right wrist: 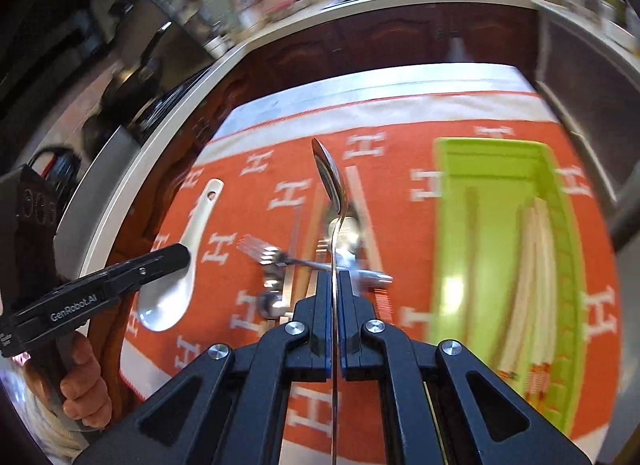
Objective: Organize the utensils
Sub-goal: 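Carry both spoons into the green tray and open both tools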
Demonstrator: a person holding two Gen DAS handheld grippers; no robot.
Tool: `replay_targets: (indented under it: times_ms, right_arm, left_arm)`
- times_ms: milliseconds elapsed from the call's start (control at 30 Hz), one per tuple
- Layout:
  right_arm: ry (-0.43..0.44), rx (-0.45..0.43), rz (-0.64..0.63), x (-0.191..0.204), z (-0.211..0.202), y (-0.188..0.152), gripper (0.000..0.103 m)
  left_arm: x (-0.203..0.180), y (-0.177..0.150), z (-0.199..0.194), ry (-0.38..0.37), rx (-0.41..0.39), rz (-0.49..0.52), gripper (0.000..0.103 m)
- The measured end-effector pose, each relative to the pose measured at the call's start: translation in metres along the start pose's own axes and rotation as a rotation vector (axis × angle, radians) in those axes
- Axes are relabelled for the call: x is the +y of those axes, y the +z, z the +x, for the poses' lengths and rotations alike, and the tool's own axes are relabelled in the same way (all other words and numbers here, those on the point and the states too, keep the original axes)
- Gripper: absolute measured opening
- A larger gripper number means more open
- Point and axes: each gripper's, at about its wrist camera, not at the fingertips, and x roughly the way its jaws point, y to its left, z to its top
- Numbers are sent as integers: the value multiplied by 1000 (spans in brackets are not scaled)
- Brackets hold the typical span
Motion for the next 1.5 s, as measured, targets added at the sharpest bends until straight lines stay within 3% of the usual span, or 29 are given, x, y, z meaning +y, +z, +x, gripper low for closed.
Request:
replay_targets:
  times_ms: [300,433,700,967,1300,1500]
  right_arm:
    - [-138,-34,176,-91,-38,-21,2]
    - [-176,-27,215,-116,-43,-32,2]
    - [-192,5,271,-158,-28,-44,2]
    - [-155,27,268,-148,-6,-32,2]
    - [-110,76,272,-137,14,-29,3]
    - [-101,45,243,-122,6,-26,4]
  left_arm:
    - [-112,10,50,-66,81,156,3]
    - [-138,5,78,-45,124,191,3]
    - [-147,-12,123,14,206,206,3]
    - [-149,-18,133,20,232,213,3]
    - [-149,-19,96,37,182,258,3]
    - [-131,-21,68,74,163,286,3]
